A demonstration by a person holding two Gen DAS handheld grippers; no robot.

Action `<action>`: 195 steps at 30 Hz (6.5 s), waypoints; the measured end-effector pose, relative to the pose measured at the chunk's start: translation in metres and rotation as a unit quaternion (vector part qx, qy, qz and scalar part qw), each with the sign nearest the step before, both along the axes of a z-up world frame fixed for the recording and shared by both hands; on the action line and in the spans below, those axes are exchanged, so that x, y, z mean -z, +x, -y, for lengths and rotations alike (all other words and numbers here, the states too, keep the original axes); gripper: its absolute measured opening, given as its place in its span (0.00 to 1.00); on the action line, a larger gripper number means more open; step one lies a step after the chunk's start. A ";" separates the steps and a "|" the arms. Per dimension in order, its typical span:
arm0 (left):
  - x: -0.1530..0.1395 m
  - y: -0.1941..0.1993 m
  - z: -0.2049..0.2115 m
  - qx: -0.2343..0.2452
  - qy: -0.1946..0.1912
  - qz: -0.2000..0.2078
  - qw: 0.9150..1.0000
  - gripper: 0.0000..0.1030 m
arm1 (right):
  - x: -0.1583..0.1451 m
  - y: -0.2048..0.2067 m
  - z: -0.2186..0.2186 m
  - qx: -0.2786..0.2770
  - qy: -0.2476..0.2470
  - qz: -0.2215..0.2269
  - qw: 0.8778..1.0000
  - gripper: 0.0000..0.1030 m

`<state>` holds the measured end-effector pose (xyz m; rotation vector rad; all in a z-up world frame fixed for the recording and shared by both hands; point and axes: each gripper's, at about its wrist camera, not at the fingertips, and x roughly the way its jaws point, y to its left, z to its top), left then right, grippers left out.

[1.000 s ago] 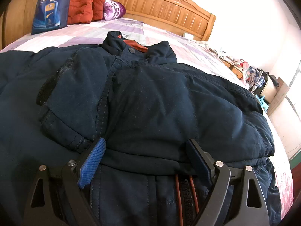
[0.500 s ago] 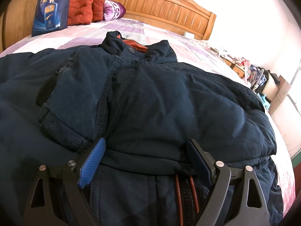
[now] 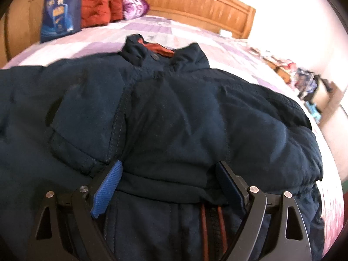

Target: Fold large clothes

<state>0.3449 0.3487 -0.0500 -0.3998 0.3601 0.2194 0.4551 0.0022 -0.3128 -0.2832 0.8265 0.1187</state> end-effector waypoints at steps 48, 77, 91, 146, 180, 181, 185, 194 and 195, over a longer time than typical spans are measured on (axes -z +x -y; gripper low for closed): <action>0.197 0.149 0.181 0.066 0.083 -0.247 0.963 0.83 | -0.102 -0.037 0.202 0.052 0.036 0.062 0.996 0.87; 0.220 0.136 0.159 0.027 0.106 -0.174 0.979 0.95 | -0.113 0.081 0.147 0.007 0.123 0.063 0.990 0.13; 0.211 0.141 0.168 0.044 0.140 -0.191 0.970 0.94 | -0.096 0.091 0.187 0.134 0.050 0.057 0.988 0.55; 0.262 0.034 0.149 0.086 0.173 -0.321 0.927 1.00 | -0.010 -0.002 0.247 0.117 -0.009 -0.054 0.992 0.60; 0.234 -0.249 0.226 0.075 0.110 -0.346 0.929 0.99 | -0.027 -0.289 0.218 -0.136 0.034 -0.086 0.986 0.65; 0.238 -0.261 0.225 0.068 0.110 -0.355 0.926 0.99 | -0.022 -0.295 0.226 -0.128 0.021 -0.089 0.987 0.65; 0.237 -0.295 0.204 0.029 0.100 -0.353 0.930 0.99 | -0.011 -0.305 0.307 -0.007 0.013 -0.097 0.995 0.65; 0.232 -0.334 0.162 -0.009 0.096 -0.354 0.930 1.00 | -0.030 -0.362 0.351 0.061 0.002 -0.094 0.994 0.65; 0.233 -0.337 0.159 -0.008 0.096 -0.358 0.929 1.00 | -0.027 -0.367 0.346 0.061 -0.005 -0.099 0.993 0.65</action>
